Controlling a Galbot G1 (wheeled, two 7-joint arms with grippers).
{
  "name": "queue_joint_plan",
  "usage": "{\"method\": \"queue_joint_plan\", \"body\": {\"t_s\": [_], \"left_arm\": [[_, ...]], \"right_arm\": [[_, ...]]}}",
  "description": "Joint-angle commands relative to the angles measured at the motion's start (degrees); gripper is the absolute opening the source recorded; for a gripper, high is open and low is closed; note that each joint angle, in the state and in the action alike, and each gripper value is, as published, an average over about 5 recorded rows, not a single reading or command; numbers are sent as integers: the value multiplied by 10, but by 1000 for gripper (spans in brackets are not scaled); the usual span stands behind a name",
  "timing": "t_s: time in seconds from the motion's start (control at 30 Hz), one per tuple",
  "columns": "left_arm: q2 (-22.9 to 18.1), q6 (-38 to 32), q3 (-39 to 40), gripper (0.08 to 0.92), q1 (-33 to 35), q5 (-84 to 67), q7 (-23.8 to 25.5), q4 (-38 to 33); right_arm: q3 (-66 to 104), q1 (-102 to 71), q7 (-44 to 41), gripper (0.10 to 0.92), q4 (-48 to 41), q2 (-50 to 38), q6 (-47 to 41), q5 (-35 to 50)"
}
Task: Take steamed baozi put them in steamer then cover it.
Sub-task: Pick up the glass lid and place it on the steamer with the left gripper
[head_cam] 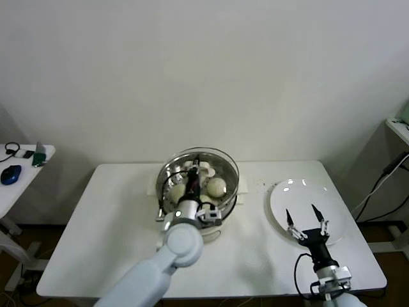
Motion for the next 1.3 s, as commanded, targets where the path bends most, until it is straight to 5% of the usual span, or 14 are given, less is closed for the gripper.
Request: {"method": "queue_joint_plan", "body": {"t_s": [0.03, 1.3], "left_arm": [[-34, 28, -4, 151, -10, 9, -3, 49], [-10, 28, 14, 151, -8, 9, -9, 53]], "right_arm": [[9, 2, -1, 823, -2, 1, 1, 0], [9, 17, -4, 823, -13, 8, 5, -3]]}}
